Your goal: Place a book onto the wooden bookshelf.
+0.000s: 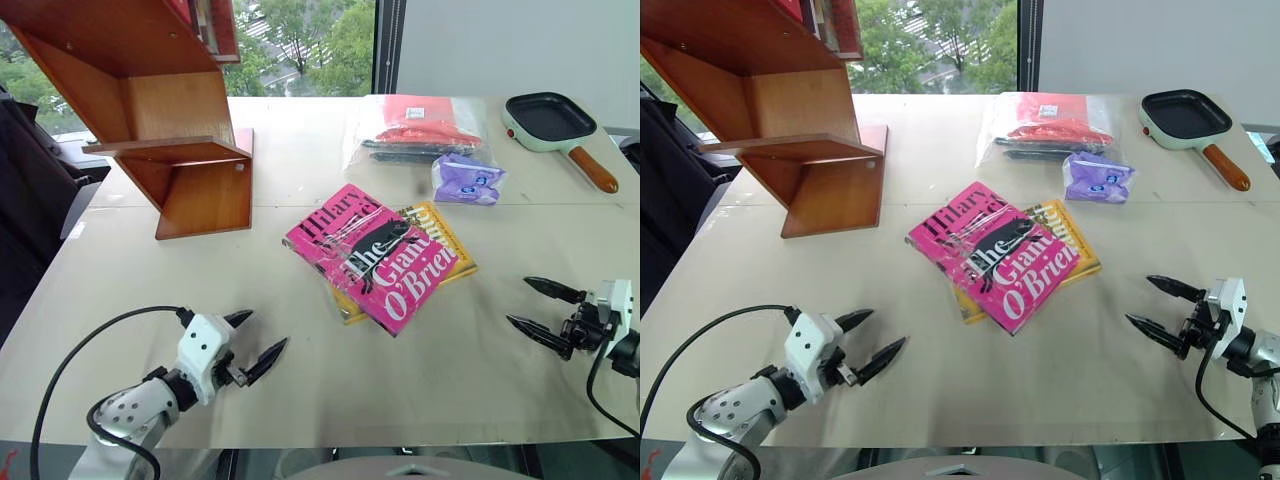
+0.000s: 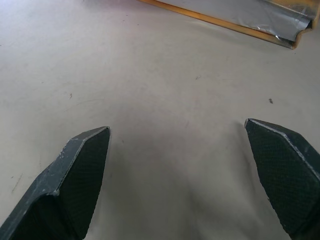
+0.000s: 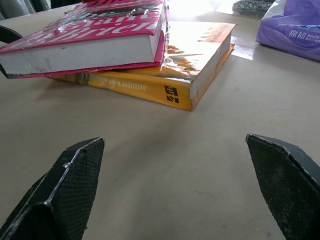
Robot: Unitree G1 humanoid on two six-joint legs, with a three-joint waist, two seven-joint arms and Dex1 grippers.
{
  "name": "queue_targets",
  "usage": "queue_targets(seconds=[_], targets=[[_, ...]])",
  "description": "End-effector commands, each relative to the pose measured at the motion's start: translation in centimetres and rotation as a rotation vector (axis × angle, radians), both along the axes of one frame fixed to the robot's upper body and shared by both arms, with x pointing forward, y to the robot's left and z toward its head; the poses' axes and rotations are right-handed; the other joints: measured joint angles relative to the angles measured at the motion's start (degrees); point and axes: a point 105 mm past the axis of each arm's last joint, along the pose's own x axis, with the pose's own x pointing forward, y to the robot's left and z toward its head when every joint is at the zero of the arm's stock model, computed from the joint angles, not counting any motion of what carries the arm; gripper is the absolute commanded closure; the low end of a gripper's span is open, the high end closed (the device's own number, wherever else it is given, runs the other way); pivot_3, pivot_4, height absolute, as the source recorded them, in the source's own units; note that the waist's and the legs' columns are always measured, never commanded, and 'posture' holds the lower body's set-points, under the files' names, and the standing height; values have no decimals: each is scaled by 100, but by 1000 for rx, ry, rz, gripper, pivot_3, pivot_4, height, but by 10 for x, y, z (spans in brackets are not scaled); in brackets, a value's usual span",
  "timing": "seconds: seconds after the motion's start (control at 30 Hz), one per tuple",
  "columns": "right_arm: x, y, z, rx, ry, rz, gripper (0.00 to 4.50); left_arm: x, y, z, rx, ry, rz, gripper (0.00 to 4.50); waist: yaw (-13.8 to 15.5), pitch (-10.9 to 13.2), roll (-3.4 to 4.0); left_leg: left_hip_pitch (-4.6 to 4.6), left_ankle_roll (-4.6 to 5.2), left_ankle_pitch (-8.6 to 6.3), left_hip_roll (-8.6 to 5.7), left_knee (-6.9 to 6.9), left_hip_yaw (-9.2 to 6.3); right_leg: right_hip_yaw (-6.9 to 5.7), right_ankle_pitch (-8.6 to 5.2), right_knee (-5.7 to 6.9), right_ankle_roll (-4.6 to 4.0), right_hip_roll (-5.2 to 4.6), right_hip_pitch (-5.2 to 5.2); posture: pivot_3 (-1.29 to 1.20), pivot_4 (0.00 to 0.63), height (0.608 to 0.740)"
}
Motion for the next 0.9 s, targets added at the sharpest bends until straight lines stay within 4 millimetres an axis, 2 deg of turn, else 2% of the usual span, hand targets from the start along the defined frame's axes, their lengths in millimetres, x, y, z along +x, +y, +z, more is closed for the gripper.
queue_targets(seconds=[0.03,0.43,0.53,0.67,0.77,0.9], targets=[[7,-3,7,-20,-21,22,0,0,-4,8,-4,-45,6,55,-3,1,-2,0,0,0,0,0,0,0,0,0,0,0,0,0,150,735],[21,-6,3,-82,41,-16,0,0,-4,5,-9,-52,22,55,-1,12,-7,2,0,0,0,2,4,-22,1,3,0,-14,1,0,150,735],[22,-6,-4,-135,63,-42,0,2,-2,4,-2,-52,17,55,-1,12,-7,2,0,0,0,3,4,-22,1,3,0,-14,2,0,150,735],[37,-6,8,-81,31,-140,0,4,-2,8,2,-71,8,55,-6,13,-6,2,0,0,0,3,4,-22,1,3,0,-13,1,0,150,735],[51,-4,19,-57,26,-195,0,5,0,22,-32,-106,-21,55,-12,13,-6,3,0,0,-1,4,5,-20,1,4,0,-13,1,0,150,735],[81,7,44,-18,-38,-254,0,1,7,45,-55,-113,-152,55,-22,20,-8,3,0,0,2,5,3,-27,1,7,-1,-11,-1,0,150,735]])
